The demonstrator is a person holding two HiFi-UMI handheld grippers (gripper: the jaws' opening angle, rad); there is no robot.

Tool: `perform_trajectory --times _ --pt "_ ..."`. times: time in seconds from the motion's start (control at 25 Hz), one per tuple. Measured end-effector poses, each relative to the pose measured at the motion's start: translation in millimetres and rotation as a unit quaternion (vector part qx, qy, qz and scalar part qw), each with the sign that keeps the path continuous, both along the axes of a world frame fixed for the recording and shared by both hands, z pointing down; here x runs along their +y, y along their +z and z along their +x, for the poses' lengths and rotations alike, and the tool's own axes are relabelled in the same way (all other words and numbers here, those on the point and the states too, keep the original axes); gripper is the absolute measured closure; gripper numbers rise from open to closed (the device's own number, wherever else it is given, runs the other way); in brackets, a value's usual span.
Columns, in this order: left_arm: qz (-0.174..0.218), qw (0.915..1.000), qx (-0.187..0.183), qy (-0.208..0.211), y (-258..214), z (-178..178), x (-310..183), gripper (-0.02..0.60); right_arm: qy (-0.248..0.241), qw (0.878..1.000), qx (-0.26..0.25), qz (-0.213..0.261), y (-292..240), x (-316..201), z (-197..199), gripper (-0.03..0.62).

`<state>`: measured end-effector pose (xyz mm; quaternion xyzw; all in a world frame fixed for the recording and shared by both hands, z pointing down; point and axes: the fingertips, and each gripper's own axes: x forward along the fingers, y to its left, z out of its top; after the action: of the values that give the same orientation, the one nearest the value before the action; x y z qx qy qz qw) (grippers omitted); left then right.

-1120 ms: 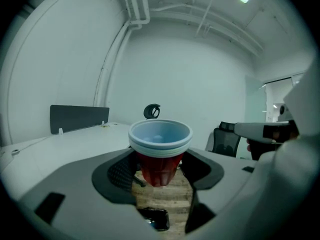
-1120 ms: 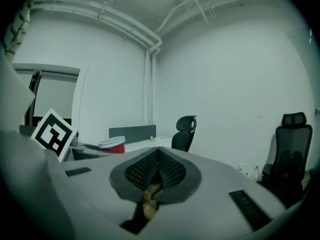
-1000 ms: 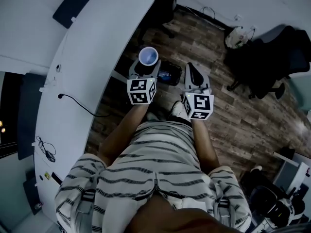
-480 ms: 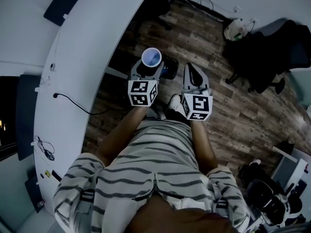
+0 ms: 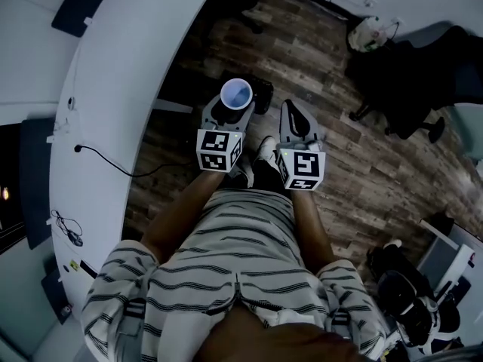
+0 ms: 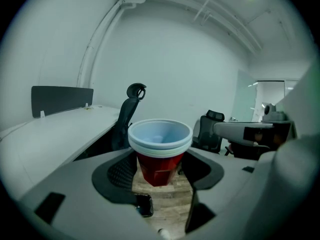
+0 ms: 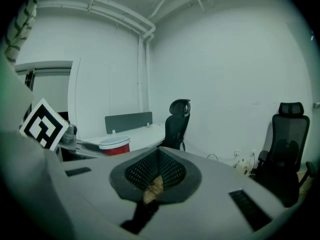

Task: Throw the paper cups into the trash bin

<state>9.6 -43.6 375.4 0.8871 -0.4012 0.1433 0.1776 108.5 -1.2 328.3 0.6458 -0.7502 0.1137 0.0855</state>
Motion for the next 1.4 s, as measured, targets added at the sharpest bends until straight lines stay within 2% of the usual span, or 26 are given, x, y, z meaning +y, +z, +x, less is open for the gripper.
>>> perform_trajectory --times 0.44,0.76,1.04,1.4 --pt "-0.036 0.9993 -0.012 -0.001 37.5 10.0 -3.8 0.282 -0.008 0.999 -0.012 -0.039 43.6 -24.4 2.0 0.585" --pt "-0.079 0.9965 -0.013 -0.024 75.3 6.7 -15.2 0.282 -0.014 0.997 -0.016 -0.071 83.0 -37.6 4.7 0.585" --pt "-0.106 0.9934 -0.012 -0.043 103.2 9.7 -22.4 0.282 -0.027 0.996 -0.024 -0.079 105.7 -44.0 6.2 0.585" --pt "-0.135 0.9891 -0.039 -0.044 153.8 15.3 -25.1 0.281 -0.026 0.994 -0.044 -0.100 140.0 -50.2 8.5 0.585"
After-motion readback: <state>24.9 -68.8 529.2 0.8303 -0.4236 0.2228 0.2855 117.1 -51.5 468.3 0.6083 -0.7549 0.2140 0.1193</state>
